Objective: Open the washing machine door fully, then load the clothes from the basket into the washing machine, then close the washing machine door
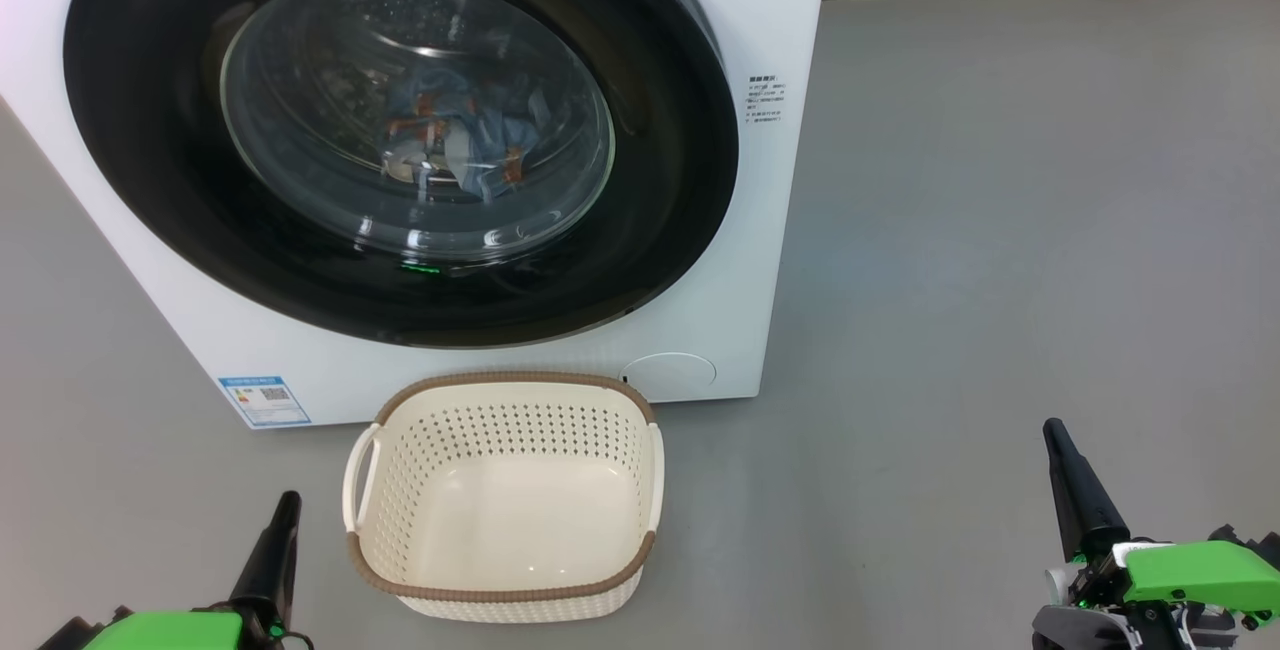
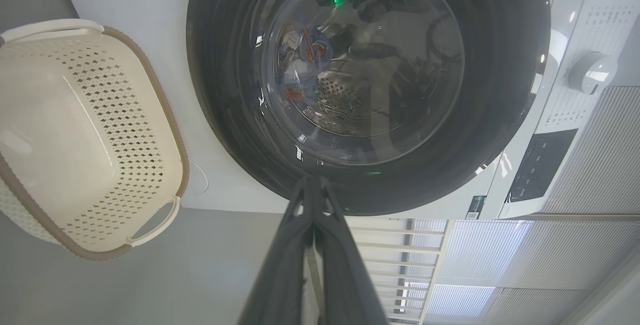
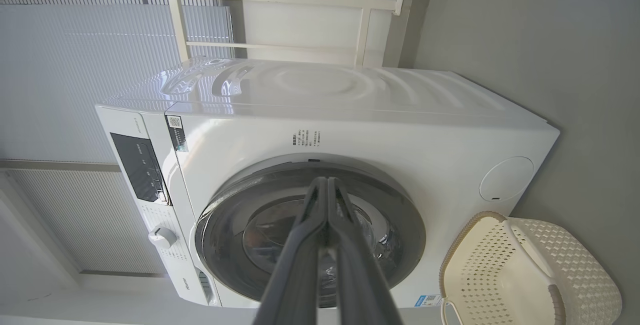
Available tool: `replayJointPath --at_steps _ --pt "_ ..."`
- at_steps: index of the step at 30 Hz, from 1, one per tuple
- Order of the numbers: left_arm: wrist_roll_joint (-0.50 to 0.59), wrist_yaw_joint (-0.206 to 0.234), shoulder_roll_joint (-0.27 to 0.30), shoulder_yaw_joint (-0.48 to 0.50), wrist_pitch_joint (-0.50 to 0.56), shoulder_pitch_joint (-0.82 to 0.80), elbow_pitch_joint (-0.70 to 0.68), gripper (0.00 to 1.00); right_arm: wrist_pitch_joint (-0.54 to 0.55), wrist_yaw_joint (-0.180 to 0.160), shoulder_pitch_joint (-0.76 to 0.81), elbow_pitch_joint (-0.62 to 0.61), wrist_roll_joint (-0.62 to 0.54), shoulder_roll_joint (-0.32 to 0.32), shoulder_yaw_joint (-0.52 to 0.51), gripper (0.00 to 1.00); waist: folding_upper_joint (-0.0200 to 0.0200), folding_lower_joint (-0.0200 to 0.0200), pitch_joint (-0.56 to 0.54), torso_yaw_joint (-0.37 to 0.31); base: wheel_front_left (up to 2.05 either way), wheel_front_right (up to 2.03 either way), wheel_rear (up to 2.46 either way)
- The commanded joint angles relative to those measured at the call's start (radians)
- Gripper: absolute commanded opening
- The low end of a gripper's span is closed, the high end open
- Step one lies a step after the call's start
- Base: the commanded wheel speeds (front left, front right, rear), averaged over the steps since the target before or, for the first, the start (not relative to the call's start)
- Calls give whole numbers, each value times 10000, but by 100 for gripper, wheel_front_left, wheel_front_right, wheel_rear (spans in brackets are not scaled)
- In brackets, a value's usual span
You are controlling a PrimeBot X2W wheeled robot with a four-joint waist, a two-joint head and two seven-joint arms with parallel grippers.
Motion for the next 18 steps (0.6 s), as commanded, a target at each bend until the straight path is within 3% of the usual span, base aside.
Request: replayJointPath --at_steps 1,18 --pt "-280 -27 111 382 111 -440 -163 0 122 -9 -72 -328 333 12 159 0 0 -1 4 0 0 0 0" --pt "-306 -27 108 387 120 -443 -161 0 128 -9 -71 -330 362 14 157 0 0 -1 5 0 0 0 0"
